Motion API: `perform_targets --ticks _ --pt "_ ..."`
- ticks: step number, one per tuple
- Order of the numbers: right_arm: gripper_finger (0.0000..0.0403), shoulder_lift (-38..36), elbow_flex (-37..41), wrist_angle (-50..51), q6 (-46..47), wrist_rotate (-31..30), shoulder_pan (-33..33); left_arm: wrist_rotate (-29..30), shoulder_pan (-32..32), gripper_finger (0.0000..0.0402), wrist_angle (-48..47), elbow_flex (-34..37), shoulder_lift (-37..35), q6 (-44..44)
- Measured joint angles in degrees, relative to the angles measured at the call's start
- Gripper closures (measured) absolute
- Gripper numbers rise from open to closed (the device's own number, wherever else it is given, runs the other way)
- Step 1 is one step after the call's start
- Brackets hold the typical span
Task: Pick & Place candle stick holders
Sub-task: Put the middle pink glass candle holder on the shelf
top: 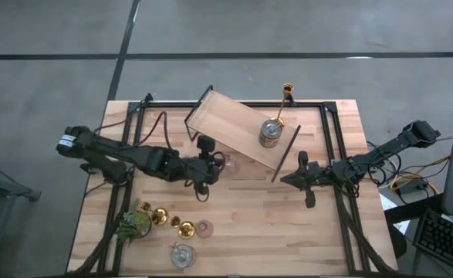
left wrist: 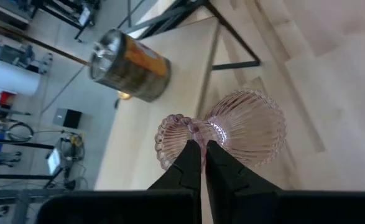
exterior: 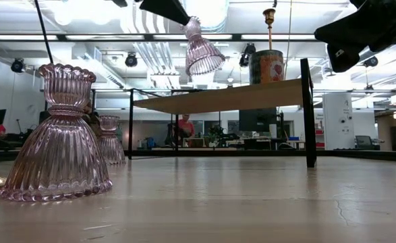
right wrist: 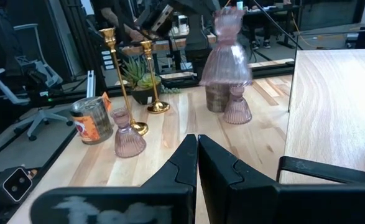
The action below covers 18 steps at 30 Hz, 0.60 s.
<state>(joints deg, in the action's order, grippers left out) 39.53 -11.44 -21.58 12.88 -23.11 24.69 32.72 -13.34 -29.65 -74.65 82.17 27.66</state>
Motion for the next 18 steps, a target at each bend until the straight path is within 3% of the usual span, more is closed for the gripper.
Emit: perform_targets --ticks 10,18 --pt "0.0394 0.00 0.00 0.02 -0.01 -1.09 0.04 0.46 4.33 0.0395 2.85 -1.47 0.06 5.14" --pt "0.0394 -0.02 0.00 0.24 -0.02 -1.07 0.02 0.38 6.74 0.0395 5.05 -2.70 4.61 9.13"
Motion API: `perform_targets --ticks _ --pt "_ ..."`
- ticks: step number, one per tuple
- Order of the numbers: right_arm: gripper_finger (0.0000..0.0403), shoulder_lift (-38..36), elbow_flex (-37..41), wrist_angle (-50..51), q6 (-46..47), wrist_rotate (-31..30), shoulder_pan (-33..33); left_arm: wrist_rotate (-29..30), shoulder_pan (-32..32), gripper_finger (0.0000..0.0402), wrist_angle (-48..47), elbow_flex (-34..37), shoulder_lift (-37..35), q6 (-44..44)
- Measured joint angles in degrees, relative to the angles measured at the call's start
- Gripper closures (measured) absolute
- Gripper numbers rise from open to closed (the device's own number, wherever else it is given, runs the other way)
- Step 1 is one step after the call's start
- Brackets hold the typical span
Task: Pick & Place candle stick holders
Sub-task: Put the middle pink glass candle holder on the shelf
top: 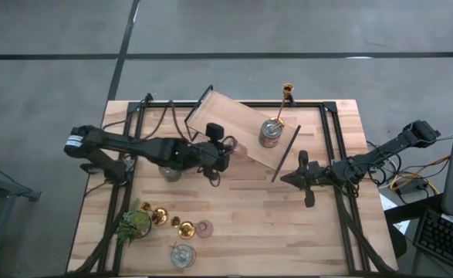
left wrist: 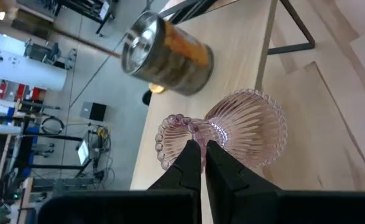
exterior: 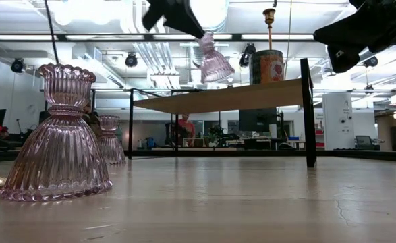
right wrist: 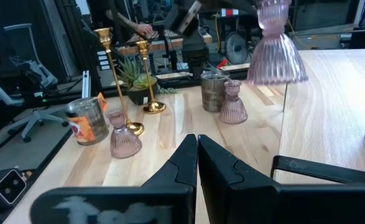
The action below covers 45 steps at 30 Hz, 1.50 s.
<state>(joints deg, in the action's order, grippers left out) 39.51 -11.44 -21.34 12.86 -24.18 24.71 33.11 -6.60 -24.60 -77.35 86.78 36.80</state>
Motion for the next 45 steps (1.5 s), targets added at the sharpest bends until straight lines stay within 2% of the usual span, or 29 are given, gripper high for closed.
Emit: perform_targets --ticks 7,12,18,27,45 --pt "0.0394 0.00 0.00 0.04 0.02 0.02 0.02 1.34 0.38 0.0395 -0.24 -7.72 8.17 5.34" --pt "0.0394 0.00 0.13 0.07 0.21 0.14 0.02 1.79 1.07 0.0395 -4.14 -14.70 13.48 7.38" --pt "0.0394 0.00 0.66 0.11 0.24 0.17 0.02 0.78 1.17 0.0395 -6.19 -20.02 17.31 8.84" --pt "0.0394 0.00 0.66 0.07 0.24 0.17 0.02 -5.13 1.93 0.0395 -5.79 -21.53 17.44 8.46" --pt "0.0394 0.00 0.66 -0.15 0.22 0.11 0.02 -6.87 3.22 0.0395 -1.59 -20.89 17.44 13.34"
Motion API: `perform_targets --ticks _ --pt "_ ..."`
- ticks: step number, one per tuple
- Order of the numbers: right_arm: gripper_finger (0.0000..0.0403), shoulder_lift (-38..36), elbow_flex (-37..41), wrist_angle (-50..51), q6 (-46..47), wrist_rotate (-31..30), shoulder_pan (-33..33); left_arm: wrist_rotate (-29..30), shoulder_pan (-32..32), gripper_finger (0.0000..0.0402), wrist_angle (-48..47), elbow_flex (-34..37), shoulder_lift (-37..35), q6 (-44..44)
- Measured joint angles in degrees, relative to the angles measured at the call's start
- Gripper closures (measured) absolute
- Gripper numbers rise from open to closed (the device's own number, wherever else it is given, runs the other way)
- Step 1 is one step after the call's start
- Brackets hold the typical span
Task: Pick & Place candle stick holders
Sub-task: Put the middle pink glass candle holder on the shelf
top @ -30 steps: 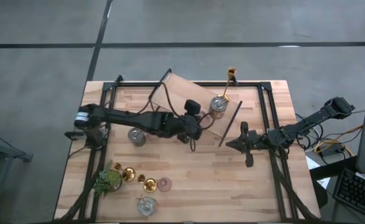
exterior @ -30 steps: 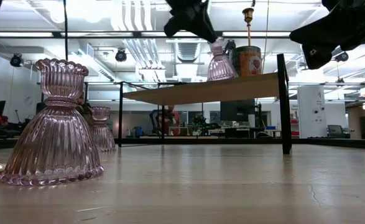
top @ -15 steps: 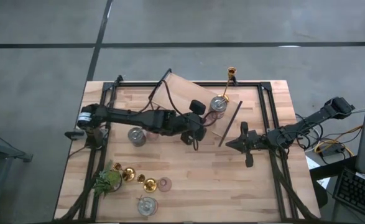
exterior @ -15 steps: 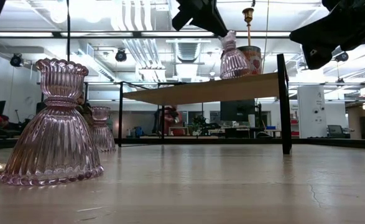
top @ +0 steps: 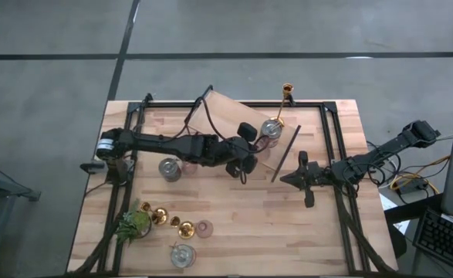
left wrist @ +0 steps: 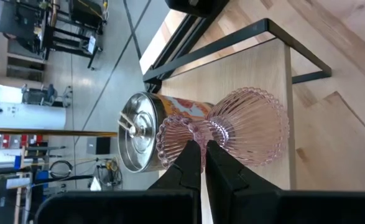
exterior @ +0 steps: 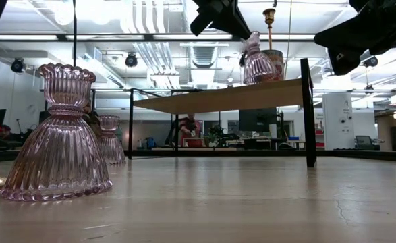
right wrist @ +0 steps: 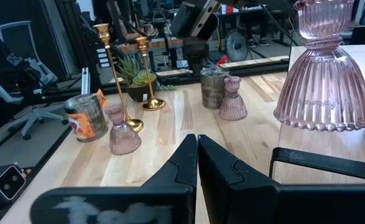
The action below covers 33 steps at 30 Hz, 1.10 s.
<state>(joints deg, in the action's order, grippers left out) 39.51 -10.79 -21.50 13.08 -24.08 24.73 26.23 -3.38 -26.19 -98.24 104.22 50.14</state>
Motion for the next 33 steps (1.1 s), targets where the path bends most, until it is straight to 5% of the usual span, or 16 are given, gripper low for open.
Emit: perform_targets --ticks 33 --pt "0.0394 0.02 0.08 0.09 0.00 -0.02 -0.02 -0.96 1.71 0.0360 5.06 0.04 2.69 2.09"
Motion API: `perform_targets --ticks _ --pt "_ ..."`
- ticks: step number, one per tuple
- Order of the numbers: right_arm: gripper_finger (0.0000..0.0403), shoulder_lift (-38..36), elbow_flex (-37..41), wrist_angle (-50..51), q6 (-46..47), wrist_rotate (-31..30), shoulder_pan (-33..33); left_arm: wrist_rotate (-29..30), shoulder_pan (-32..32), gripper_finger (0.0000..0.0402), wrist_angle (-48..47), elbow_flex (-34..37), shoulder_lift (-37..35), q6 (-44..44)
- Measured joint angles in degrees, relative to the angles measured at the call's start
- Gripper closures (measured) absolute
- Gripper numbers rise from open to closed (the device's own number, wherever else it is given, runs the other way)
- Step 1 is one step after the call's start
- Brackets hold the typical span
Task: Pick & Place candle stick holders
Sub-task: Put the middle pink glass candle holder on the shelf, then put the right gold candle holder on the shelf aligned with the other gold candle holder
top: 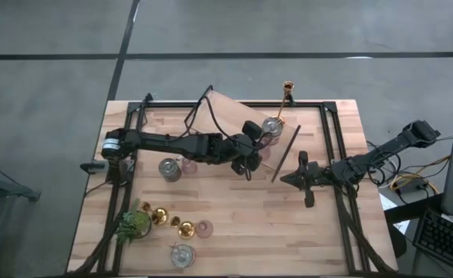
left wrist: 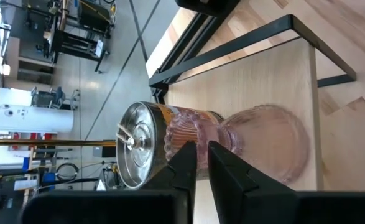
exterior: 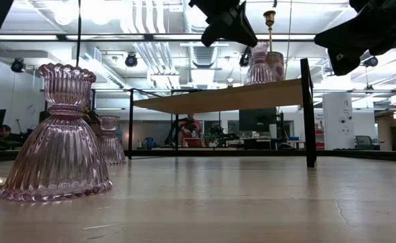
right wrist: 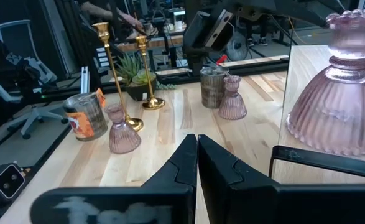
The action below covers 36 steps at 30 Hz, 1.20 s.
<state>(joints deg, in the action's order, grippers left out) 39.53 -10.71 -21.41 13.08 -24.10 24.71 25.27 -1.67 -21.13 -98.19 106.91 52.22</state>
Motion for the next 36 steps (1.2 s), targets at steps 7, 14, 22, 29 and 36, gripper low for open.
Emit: perform_targets --ticks 7,14,22,29,36 --pt "0.0394 0.00 0.01 -0.02 0.00 0.00 0.00 0.93 0.00 0.0332 0.05 0.00 0.00 -1.70" --pt "0.0394 0.00 0.00 -0.01 0.00 0.02 0.00 6.18 -0.26 0.0273 0.08 -0.41 0.00 -4.05" --pt "0.0394 0.00 0.01 0.17 0.22 0.06 0.00 8.17 -1.55 0.0220 -3.00 -0.45 -0.22 -6.47" --pt "0.0394 0.00 0.01 0.17 0.29 0.07 0.00 14.60 -2.69 0.0218 -6.68 -0.24 -0.44 -7.58" --pt "0.0394 0.01 0.07 0.24 0.46 0.09 0.02 15.86 -5.53 0.0222 -25.28 0.02 -4.86 -23.06"
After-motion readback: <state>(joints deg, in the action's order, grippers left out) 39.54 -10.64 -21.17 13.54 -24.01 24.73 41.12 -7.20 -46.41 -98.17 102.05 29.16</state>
